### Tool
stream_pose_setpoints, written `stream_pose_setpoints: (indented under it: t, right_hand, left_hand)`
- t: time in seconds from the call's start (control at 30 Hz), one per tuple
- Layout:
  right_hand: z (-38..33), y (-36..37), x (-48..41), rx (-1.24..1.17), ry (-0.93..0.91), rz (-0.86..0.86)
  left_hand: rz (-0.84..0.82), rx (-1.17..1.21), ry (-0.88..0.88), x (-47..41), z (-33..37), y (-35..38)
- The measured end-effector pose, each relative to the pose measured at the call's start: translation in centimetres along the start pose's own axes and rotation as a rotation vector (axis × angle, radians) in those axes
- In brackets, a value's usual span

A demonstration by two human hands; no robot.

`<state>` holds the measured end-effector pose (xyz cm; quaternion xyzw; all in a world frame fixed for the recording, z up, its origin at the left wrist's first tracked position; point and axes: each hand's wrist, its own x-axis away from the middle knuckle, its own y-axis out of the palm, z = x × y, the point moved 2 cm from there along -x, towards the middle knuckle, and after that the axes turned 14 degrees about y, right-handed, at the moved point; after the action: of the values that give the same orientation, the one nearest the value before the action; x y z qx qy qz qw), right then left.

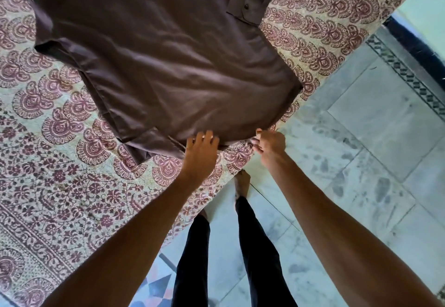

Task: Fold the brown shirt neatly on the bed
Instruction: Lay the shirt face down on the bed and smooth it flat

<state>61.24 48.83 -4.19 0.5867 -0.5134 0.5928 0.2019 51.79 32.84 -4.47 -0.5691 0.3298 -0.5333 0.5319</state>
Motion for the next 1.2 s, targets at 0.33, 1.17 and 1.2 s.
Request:
stream_pose_setpoints:
  t: [0.33, 1.17, 1.2]
  right_hand:
    - [1.2, 0.8, 0.8, -0.151, 0.137, -0.187]
    - [0.3, 0.5, 1.7, 0.080, 0.327, -0.301]
    - [0.3, 0.6, 1.5, 0.082, 0.274, -0.267]
  left_hand:
    - [0.006, 0.877, -0.457, -2.7, -4.1, -1.9]
    - [0.100, 0.531, -0.137, -2.4, 1.6, -2.6]
    - [0.087, 0.536, -0.129, -2.3, 1.6, -2.4]
